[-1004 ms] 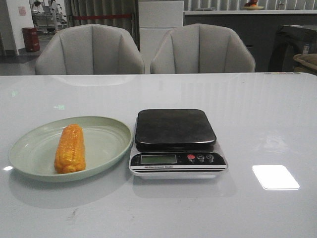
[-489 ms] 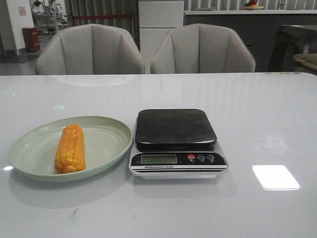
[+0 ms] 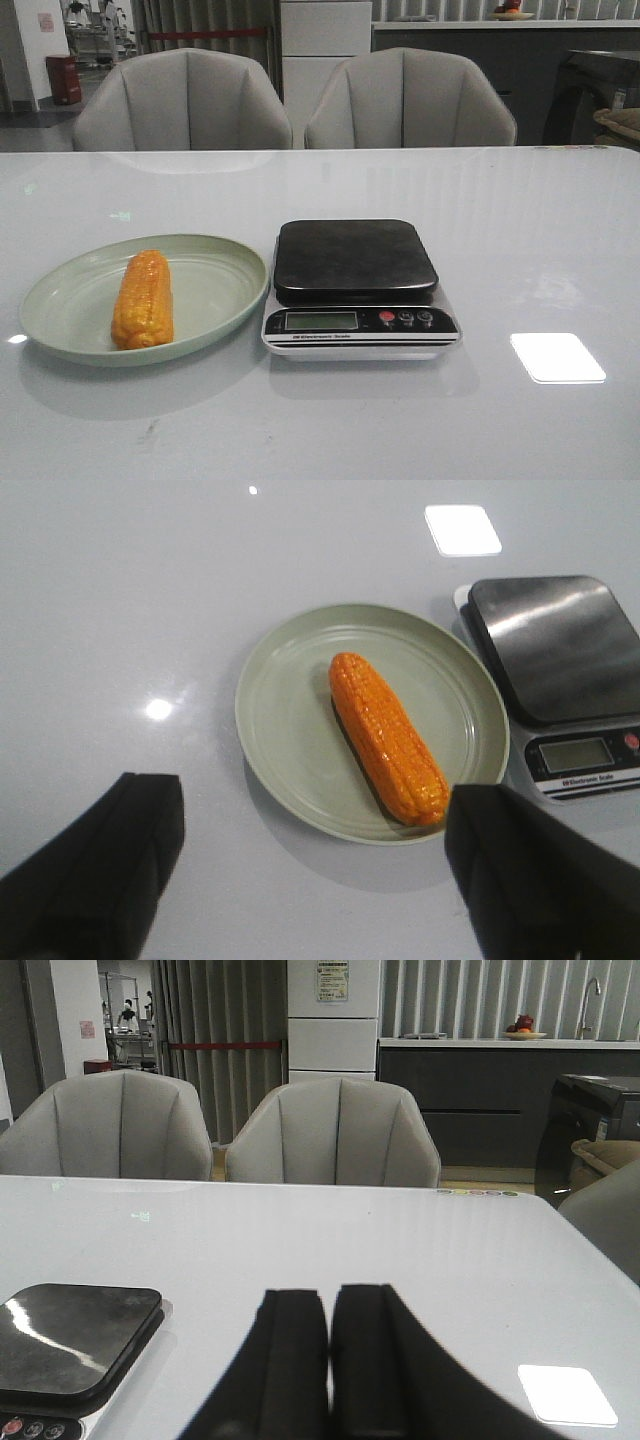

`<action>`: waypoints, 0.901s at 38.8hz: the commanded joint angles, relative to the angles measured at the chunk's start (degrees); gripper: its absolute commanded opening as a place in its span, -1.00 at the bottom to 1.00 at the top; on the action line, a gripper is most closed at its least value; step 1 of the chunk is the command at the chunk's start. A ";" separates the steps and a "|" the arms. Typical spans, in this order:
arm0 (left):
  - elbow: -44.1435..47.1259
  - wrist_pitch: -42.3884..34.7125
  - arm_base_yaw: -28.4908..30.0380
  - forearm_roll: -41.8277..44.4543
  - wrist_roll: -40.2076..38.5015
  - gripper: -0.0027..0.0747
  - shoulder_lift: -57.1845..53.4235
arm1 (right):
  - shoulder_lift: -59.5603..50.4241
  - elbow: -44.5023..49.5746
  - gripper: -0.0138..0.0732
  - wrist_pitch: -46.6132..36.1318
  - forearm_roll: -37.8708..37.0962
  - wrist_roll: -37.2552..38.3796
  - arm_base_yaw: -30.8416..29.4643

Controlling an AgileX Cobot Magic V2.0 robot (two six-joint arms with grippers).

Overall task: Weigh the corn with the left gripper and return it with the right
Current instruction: 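Lower the left gripper over the corn cob on the plate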

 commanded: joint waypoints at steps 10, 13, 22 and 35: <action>-9.43 -5.64 -9.08 -1.46 -3.17 0.58 20.86 | -1.17 0.38 -0.26 -4.46 -0.61 -0.45 -0.31; -10.99 -6.51 -9.90 -1.46 -3.92 0.58 25.57 | -1.17 0.38 -0.26 -4.46 -0.61 -0.45 -0.31; -15.81 -6.17 -11.07 -2.32 -6.19 0.58 37.19 | -1.17 0.38 -0.26 -4.46 -0.61 -0.45 -0.31; -18.18 -4.94 -11.33 -4.73 -6.65 0.52 48.35 | -1.17 0.38 -0.26 -4.46 -0.61 -0.45 -0.31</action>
